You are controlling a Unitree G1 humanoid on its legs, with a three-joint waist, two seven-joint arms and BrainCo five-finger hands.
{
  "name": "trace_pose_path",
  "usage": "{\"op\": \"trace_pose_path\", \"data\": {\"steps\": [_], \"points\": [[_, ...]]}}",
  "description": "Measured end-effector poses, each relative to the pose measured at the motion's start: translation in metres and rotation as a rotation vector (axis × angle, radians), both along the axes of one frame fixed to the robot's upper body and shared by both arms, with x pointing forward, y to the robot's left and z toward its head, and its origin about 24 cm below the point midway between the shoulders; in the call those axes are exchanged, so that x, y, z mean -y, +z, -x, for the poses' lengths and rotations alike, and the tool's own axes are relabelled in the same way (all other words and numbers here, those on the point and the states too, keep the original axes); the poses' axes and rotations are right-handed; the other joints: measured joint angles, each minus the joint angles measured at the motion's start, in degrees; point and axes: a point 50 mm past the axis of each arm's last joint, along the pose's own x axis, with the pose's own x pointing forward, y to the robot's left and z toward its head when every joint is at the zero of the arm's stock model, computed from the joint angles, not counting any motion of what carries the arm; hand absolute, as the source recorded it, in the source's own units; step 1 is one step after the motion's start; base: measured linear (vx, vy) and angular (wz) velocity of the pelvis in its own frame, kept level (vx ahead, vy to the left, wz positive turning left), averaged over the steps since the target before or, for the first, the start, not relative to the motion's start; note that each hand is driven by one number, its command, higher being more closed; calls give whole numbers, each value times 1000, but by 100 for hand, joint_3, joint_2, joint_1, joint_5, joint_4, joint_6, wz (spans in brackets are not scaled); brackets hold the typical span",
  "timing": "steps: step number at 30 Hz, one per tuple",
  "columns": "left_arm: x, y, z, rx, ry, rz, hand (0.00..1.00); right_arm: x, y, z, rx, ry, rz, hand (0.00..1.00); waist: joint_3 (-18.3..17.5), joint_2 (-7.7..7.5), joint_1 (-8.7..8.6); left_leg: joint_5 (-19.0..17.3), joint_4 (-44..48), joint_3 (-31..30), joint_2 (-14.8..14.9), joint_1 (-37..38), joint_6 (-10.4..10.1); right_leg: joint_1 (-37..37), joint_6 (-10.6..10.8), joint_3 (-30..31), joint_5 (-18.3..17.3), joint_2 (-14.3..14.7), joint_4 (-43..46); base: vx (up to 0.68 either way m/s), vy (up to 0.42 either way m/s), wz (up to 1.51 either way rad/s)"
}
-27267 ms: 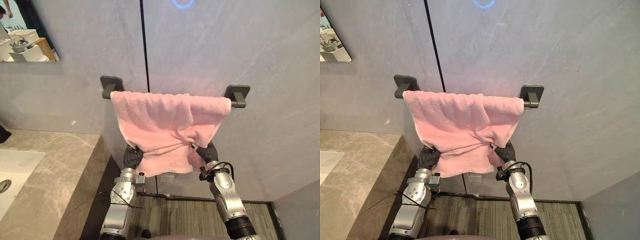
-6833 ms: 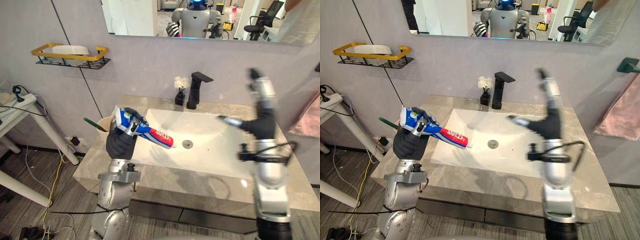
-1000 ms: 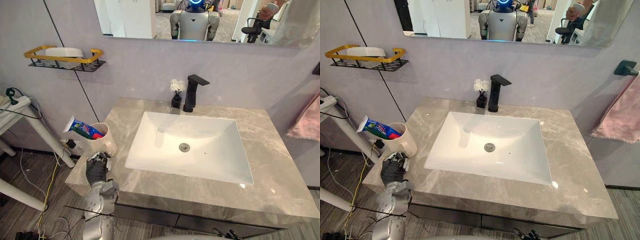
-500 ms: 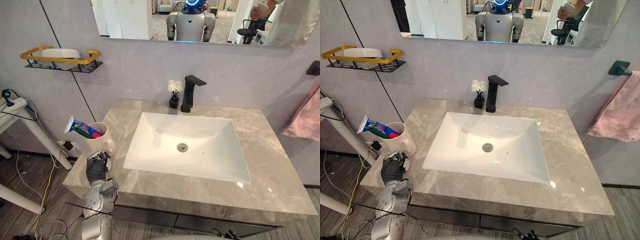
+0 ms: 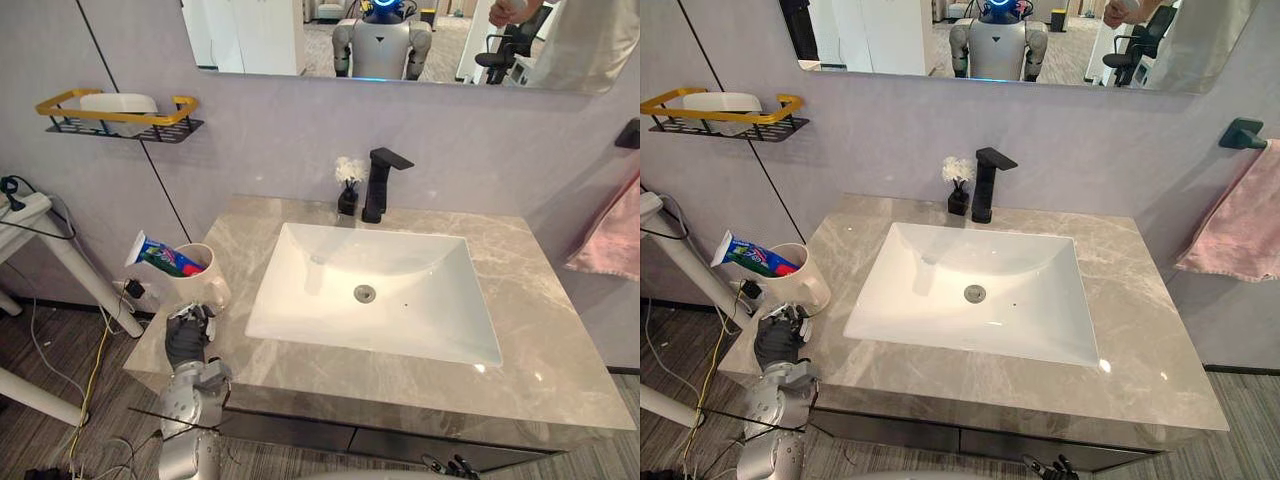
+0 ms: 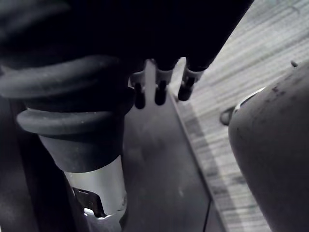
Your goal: Organize washtable
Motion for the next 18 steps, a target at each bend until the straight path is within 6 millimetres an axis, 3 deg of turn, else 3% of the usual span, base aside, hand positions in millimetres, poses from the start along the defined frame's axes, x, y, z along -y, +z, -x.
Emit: {"op": "trace_pose_path", "data": {"steps": [18], "points": [[-12, 6, 13, 25, 84, 3, 100, 3, 0, 4, -3, -13, 3, 0, 66, 31, 26, -329, 400, 226, 39, -110, 5, -109, 27, 253, -164, -10, 260, -1, -3, -6]]}}
